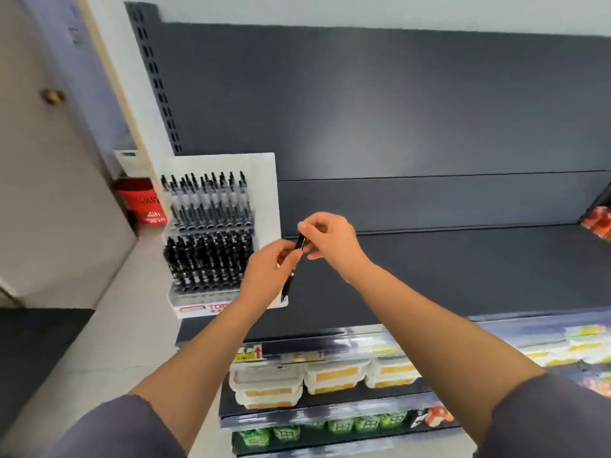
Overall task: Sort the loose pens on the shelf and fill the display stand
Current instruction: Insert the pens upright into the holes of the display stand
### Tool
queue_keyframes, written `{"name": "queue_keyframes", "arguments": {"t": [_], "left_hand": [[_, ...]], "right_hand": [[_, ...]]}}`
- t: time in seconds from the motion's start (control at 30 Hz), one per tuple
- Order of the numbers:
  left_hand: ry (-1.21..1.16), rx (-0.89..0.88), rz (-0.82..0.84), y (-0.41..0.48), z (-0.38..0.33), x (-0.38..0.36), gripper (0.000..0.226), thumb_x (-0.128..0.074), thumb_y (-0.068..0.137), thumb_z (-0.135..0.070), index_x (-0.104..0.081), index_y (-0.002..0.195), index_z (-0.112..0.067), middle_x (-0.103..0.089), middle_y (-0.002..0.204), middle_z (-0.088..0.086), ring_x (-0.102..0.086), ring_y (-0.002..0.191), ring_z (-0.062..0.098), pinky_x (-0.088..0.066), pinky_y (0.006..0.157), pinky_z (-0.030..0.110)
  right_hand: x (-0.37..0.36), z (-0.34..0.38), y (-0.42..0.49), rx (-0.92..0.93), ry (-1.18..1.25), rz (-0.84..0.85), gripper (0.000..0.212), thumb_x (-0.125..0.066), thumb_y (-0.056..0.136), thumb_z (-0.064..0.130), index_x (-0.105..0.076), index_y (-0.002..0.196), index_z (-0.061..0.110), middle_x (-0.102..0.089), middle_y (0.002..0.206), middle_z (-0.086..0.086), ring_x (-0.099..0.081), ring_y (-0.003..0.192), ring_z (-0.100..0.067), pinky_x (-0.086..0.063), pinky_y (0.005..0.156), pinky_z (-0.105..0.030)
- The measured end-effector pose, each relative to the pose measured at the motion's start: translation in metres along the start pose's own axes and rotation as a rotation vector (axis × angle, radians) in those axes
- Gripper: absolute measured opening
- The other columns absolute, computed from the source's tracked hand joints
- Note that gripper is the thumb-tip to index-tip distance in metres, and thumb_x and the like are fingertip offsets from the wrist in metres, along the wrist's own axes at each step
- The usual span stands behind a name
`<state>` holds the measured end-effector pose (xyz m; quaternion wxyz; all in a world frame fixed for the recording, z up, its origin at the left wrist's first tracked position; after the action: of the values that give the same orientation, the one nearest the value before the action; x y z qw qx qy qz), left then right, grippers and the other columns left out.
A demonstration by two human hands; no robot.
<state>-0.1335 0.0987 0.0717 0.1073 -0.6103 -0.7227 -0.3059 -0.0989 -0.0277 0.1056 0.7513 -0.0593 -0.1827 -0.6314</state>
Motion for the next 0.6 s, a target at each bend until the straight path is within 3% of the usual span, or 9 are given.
{"name": "queue_keyframes", "arguments": {"t": [0.13, 0.27, 0.37, 0.6], "left_hand": [[0.089, 0.052, -0.141, -0.017, 0.027, 0.059, 0.011, -0.051, 0.095, -0.016, -0.062, 0.097, -0.016, -0.057, 0.078, -0.011, -0.052, 0.069, 0.001, -0.037, 0.061, 0.007], [0.176, 0.098, -0.186, -0.031, 0.045, 0.096, 0.016, -0.051, 0.093, -0.013, -0.062, 0.105, -0.014, -0.063, 0.094, -0.003, -0.055, 0.084, 0.01, -0.043, 0.074, 0.024], [0.273, 0.116, -0.182, -0.035, 0.056, 0.111, 0.017, -0.052, 0.093, -0.015, -0.062, 0.107, -0.016, -0.064, 0.098, -0.002, -0.057, 0.086, 0.015, -0.049, 0.076, 0.034], [0.405, 0.088, -0.156, -0.031, 0.072, 0.125, 0.019, -0.051, 0.093, -0.019, -0.061, 0.11, -0.019, -0.063, 0.097, -0.003, -0.053, 0.085, 0.013, -0.046, 0.071, 0.029]], "right_hand": [[-0.048, 0.024, -0.004, 0.095, -0.051, 0.091, 0.012, -0.061, 0.091, 0.02, -0.065, 0.083, 0.012, -0.068, 0.075, -0.004, -0.068, 0.062, -0.016, -0.06, 0.066, -0.029], [-0.083, 0.043, -0.006, 0.206, -0.168, 0.113, 0.015, -0.061, 0.09, 0.023, -0.068, 0.085, 0.012, -0.067, 0.071, -0.001, -0.068, 0.067, -0.02, -0.057, 0.075, -0.038], [-0.105, 0.051, -0.006, 0.288, -0.32, 0.13, 0.017, -0.059, 0.092, 0.028, -0.068, 0.088, 0.014, -0.067, 0.072, -0.002, -0.065, 0.072, -0.021, -0.053, 0.077, -0.041], [-0.126, 0.045, 0.006, 0.34, -0.521, 0.117, 0.02, -0.055, 0.094, 0.033, -0.067, 0.094, 0.017, -0.066, 0.078, 0.001, -0.059, 0.073, -0.019, -0.051, 0.072, -0.037]]}}
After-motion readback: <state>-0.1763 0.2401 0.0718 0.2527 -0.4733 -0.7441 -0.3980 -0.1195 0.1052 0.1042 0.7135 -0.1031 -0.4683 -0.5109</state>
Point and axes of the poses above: each hand's wrist, its own y-axis towards the middle knuckle, its own x-axis out of the back of the hand, z = x × y, the point moved 8 cm from there along y, towards the middle knuckle
